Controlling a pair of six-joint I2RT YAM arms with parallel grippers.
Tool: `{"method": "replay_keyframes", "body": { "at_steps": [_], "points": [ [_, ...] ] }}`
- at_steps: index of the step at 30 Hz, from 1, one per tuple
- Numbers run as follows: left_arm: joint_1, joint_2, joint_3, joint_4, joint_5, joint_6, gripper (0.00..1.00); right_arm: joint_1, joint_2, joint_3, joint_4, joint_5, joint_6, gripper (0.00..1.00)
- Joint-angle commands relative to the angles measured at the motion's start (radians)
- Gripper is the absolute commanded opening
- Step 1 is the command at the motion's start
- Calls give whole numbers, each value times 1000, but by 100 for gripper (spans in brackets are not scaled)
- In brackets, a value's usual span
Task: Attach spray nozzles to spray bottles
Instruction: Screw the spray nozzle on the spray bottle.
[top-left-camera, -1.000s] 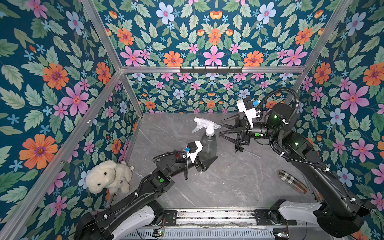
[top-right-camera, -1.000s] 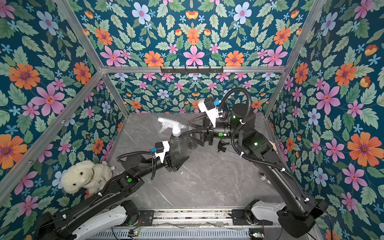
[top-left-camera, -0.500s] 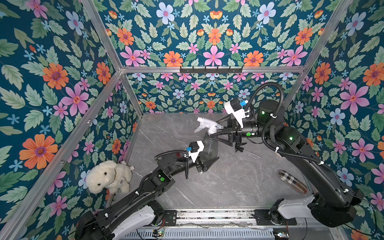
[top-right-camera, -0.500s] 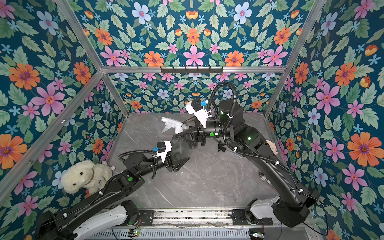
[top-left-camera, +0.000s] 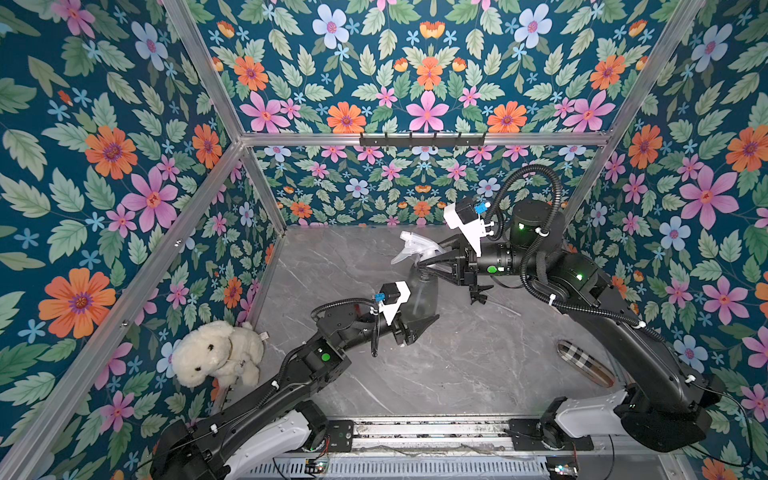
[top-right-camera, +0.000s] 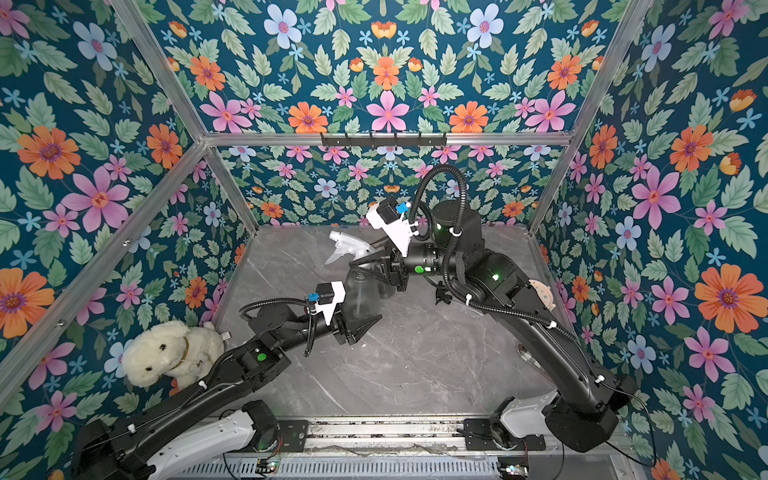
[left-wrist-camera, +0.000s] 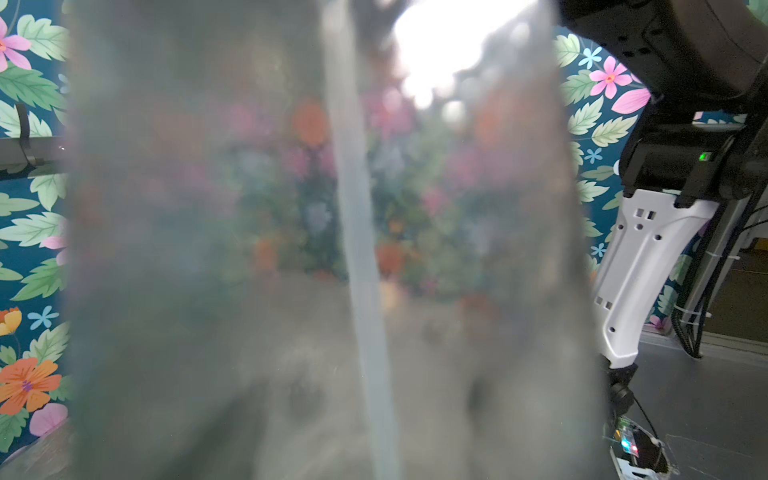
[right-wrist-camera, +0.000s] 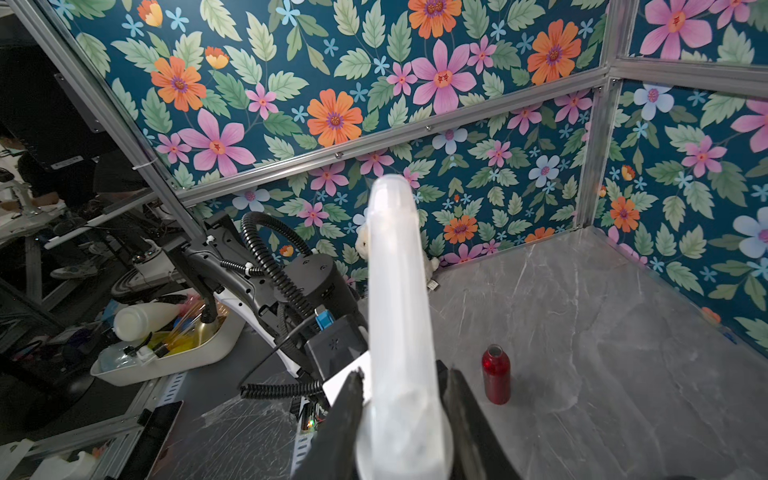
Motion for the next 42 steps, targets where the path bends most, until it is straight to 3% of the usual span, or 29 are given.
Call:
{"method": "replay_keyframes", "body": {
  "at_steps": [1,8,15,22,28,32,36,42],
  "points": [
    [0,-14,-5,49,-44,-10,0,20,-17,-46,54,38,14,21],
    [0,-22,-6,68,-189,-10,0,125,-38,-115,92,251,1,16],
    [-1,-28,-3,114,-329,-1,0,281,-41,-234,215,632,66,17],
    [-12,-4,12,117,-430,13,0,420,74,-198,189,1010,234,18],
    [-36,16,17,120,-528,35,0,519,156,-165,226,1262,236,19],
    [-43,23,20,117,-533,35,0,524,181,-151,241,1303,233,21],
    [-43,21,19,109,-535,33,0,524,146,-165,326,1240,123,25],
    [-43,20,15,104,-521,30,0,524,152,-102,252,1184,50,39]
  ]
}}
